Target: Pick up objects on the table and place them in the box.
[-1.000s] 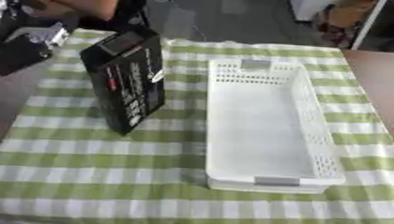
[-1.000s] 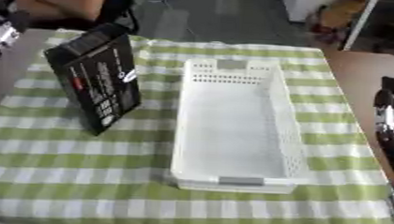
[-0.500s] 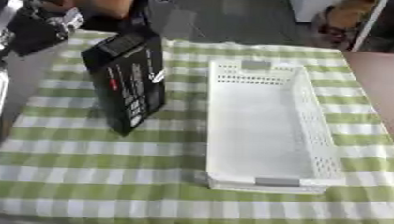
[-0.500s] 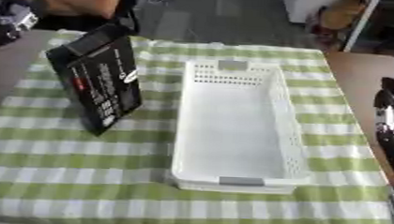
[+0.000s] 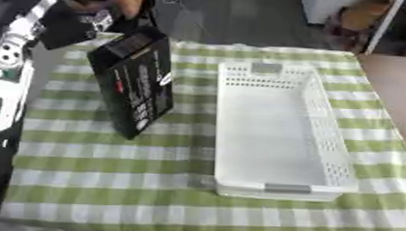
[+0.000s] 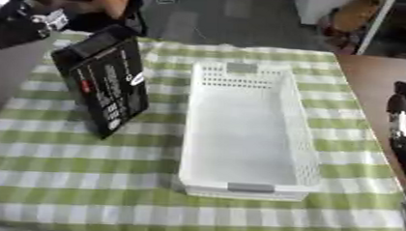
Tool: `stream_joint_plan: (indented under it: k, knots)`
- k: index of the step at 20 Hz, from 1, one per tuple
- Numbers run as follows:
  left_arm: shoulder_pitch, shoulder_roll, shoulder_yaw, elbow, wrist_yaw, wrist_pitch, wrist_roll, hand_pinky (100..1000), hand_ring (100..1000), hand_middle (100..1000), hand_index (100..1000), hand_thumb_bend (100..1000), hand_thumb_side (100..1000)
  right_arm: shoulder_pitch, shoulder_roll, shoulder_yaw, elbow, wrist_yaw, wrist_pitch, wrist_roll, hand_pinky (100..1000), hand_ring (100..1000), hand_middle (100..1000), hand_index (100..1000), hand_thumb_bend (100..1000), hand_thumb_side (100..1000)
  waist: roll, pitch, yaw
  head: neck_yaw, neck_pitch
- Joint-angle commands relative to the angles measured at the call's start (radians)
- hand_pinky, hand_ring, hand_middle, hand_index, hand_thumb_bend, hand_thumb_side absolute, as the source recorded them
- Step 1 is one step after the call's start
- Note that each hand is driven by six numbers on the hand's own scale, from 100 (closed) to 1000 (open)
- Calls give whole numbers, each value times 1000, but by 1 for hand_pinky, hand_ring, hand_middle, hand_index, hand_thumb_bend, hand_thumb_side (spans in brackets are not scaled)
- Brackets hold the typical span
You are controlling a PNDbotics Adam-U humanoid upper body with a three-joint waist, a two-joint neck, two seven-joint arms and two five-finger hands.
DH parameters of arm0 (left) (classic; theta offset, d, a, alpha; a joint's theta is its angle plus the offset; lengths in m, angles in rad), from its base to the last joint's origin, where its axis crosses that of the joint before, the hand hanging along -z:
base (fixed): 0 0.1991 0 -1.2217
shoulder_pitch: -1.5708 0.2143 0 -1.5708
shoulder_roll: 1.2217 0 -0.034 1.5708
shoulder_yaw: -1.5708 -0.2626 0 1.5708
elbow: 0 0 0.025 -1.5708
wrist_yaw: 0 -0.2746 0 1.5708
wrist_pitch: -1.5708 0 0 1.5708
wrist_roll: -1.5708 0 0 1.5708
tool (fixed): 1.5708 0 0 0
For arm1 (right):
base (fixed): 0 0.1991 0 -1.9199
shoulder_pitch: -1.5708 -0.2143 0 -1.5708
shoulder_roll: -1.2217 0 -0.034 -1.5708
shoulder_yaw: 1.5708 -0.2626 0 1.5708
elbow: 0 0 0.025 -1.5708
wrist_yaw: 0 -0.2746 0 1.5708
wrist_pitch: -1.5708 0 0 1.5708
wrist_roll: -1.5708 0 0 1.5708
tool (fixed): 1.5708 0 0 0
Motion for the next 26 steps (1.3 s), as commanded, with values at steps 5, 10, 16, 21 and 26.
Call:
stream_joint_plan:
  k: [5, 10, 16, 21, 26]
  knots:
    - [-82, 113, -68, 104, -8, -47, -71, 708, 770, 922, 921, 1000, 761, 1, -28, -3, -5, 0, 0, 2, 835, 858, 779, 928, 282, 657, 14, -17, 2, 2, 0]
    - [-127, 160, -131, 198, -6, -79, -98, 733, 786, 923, 925, 1000, 790, 6, -34, -4, -4, 1, -1, 1, 835, 858, 779, 928, 282, 657, 21, -20, 5, -4, 0]
    - [-161, 161, -151, 265, -12, -86, -100, 732, 785, 924, 925, 1000, 795, 8, -35, -4, -3, 2, -1, 0, 835, 858, 779, 928, 283, 657, 22, -21, 6, -6, 0]
    - [-169, 148, -150, 287, -17, -83, -99, 727, 781, 924, 925, 1000, 801, 9, -34, -4, -2, 1, -1, 1, 835, 858, 779, 928, 283, 657, 21, -21, 8, -6, 0]
    - [-178, 132, -153, 302, -15, -80, -102, 725, 778, 923, 925, 1000, 804, 9, -34, -4, -2, 0, -1, 1, 834, 858, 779, 928, 283, 657, 20, -21, 9, -6, 0]
